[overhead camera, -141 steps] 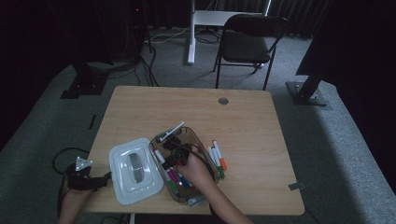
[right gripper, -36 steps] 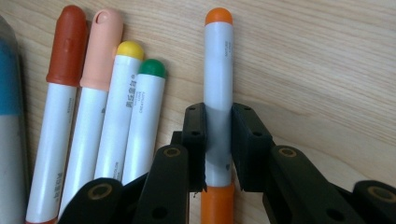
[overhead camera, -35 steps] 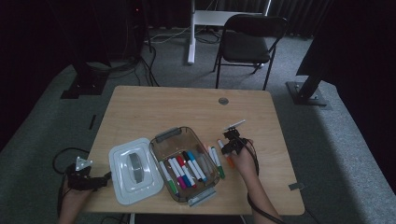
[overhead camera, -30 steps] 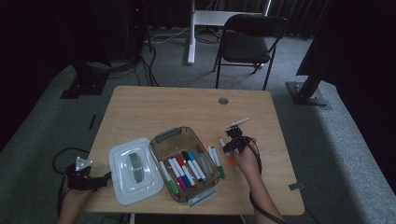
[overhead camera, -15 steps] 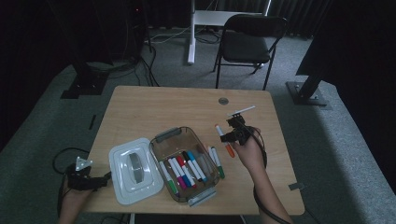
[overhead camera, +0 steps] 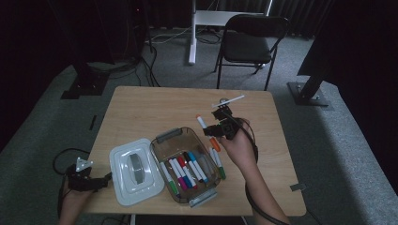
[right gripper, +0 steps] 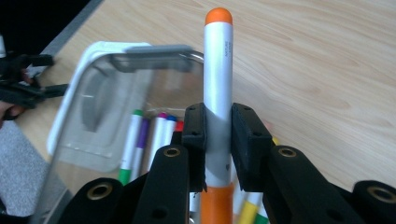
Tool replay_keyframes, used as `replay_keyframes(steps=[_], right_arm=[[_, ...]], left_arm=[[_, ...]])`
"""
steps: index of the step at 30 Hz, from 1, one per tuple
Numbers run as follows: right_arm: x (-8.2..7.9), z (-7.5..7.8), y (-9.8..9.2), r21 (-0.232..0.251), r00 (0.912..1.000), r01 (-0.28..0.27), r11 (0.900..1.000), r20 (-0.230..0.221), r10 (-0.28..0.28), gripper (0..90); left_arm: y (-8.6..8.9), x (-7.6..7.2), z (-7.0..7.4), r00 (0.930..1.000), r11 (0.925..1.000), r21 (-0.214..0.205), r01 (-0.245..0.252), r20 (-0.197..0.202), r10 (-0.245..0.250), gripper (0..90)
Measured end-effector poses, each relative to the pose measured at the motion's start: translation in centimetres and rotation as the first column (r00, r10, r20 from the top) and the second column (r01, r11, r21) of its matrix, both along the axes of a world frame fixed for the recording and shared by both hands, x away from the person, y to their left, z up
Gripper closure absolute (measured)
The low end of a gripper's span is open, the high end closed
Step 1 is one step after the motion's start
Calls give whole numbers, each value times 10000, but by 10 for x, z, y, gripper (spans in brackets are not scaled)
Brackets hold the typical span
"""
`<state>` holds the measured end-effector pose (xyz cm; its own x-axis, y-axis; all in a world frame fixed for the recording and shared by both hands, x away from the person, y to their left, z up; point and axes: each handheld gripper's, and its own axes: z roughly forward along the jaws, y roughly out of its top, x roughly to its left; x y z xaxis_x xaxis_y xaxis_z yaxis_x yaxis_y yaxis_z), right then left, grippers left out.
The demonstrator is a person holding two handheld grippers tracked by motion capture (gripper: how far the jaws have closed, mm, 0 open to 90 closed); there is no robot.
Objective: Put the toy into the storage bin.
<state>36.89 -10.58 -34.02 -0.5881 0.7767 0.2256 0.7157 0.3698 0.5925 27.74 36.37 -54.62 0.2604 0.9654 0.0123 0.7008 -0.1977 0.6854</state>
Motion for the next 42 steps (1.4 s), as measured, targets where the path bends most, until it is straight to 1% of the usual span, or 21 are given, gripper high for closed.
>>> replay_keyframes(steps=[2, 4, 6, 8, 11, 15, 19, 22, 24, 25, 27, 29, 32, 34, 35, 37, 38, 42], right_arm=[[-3, 2, 13, 28, 9997, -246, 9997, 73, 245, 766], [-5, 2, 22, 12, 9989, -466, 9989, 28, 465, 766], [-7, 1, 32, 96, 9975, -699, 9975, -41, 700, 766], [-8, -1, 40, 295, 9955, -927, 9953, -149, 932, 766], [-10, -6, 51, 425, 9922, -1199, 9919, -305, 1212, 766], [-14, -14, 67, 394, 9862, -1579, 9867, -442, 1596, 766], [-16, -23, 80, 376, 9824, -1723, 9843, -668, 1745, 766], [-18, -34, 90, 223, 9759, -1965, 9803, -920, 1977, 766], [-18, -43, 95, 204, 9723, -1985, 9799, -1219, 1995, 766], [-17, -46, 97, 119, 9706, -2016, 9794, -1321, 2014, 766], [-16, -53, 100, 100, 9666, -2053, 9786, -1543, 2044, 766], [-16, -59, 104, 21, 9642, -2066, 9784, -1694, 2039, 766], [-16, -66, 109, -51, 9580, -2219, 9750, -1876, 2171, 765], [-17, -69, 113, -17, 9534, -2312, 9729, -1997, 2262, 766], [-18, -72, 115, -79, 9499, -2397, 9708, -2084, 2328, 765], [-18, -76, 117, -23, 9429, -2486, 9686, -2293, 2415, 765], [-18, -78, 119, -167, 9403, -2548, 9668, -2374, 2437, 765], [-18, -87, 123, -372, 9311, -2682, 9626, -2664, 2491, 765]], left_arm=[[0, 0, 0, 10000, 10000, 0, 2, 0, -2, 8], [0, 0, 0, 10000, 10000, 0, 2, -1, -2, 8], [0, 0, 0, 10000, 10000, 1, 2, 2, -2, 8], [0, 0, 0, 10000, 10000, -1, 2, -1, -2, 8], [0, 0, 0, 10000, 10000, -2, 0, 1, 0, 8], [0, 0, 0, 10000, 10000, -1, 1, -1, -1, 8], [0, 0, 0, 10000, 10000, -1, 0, 0, 0, 8], [0, 0, 0, 10000, 10000, 0, 2, -2, -2, 8], [0, 0, 0, 10000, 10000, -7, 0, 11, 0, 8], [0, 0, 0, 10000, 10000, -5, -1, 13, 1, 8], [0, 0, 0, 10000, 10000, -3, -3, 13, 3, 8], [0, 0, 0, 10000, 10000, -2, -3, 14, 3, 8], [0, 0, 0, 10000, 10000, -3, -5, 15, 5, 8], [0, 0, 0, 10000, 10000, -2, -5, 6, 5, 8], [0, 0, 0, 10000, 10000, -2, -5, 12, 5, 8], [0, 0, 0, 10000, 10000, 1, -3, 10, 3, 8], [0, 0, 0, 10000, 10000, 0, -3, 15, 3, 8], [0, 0, 0, 10000, 10000, -1, 0, 17, 0, 8]])
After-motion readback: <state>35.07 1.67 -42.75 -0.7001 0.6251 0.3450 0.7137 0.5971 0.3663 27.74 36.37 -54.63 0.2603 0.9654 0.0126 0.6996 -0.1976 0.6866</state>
